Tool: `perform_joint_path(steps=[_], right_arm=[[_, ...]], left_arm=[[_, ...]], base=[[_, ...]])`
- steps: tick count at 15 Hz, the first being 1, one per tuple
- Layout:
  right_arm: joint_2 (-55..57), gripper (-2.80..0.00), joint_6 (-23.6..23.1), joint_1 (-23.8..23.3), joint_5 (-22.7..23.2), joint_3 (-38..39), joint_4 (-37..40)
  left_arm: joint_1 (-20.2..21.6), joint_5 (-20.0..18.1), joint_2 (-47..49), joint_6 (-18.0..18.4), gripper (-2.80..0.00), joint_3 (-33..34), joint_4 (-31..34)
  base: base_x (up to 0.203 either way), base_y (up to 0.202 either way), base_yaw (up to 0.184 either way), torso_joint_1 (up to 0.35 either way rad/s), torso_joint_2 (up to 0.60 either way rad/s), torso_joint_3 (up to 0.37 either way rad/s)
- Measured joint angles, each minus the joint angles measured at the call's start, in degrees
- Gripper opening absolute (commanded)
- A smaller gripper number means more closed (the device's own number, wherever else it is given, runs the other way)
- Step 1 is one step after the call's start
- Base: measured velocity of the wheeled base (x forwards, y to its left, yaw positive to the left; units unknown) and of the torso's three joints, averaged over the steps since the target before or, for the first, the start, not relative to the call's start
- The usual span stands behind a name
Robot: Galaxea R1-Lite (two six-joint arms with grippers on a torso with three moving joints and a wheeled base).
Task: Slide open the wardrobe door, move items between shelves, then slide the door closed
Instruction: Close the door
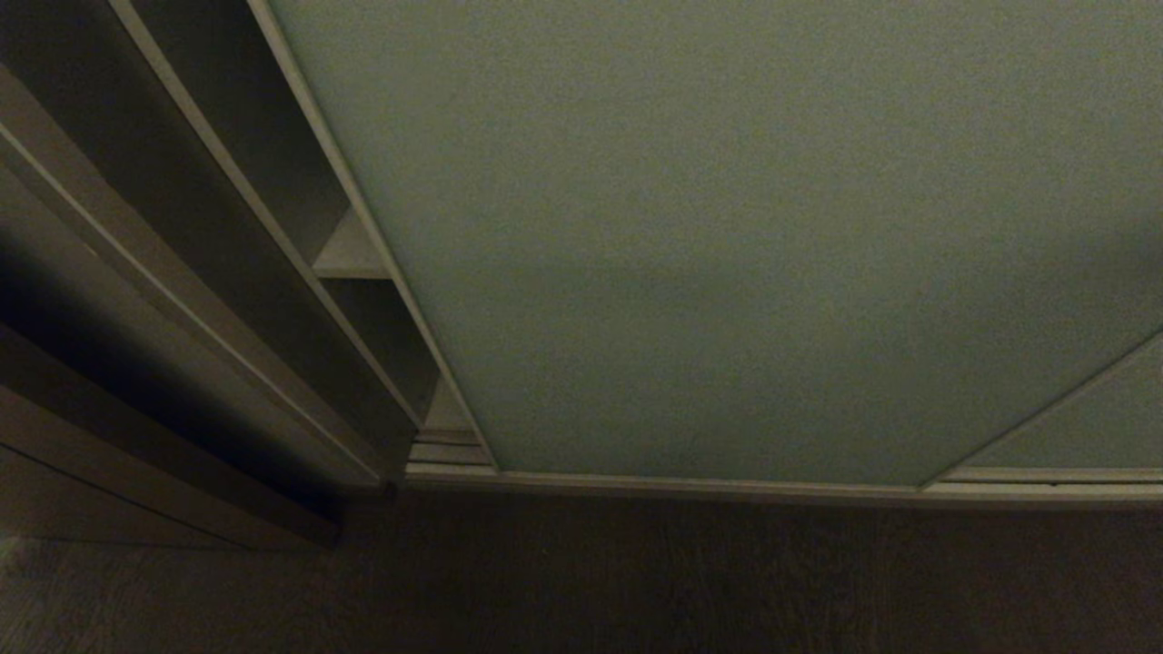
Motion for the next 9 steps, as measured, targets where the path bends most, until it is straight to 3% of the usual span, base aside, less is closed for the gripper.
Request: perform_joint_path(steps=[9], right_arm=[[-8.6,-2.80,3.9,2.6,0.3,7.7,0.4]], left_arm=[[0.0,0.0,0.0,0.0,-2.80,0.0,0.0]], base=[[0.000,0.000,0.000,0.000,0.00,0.000]])
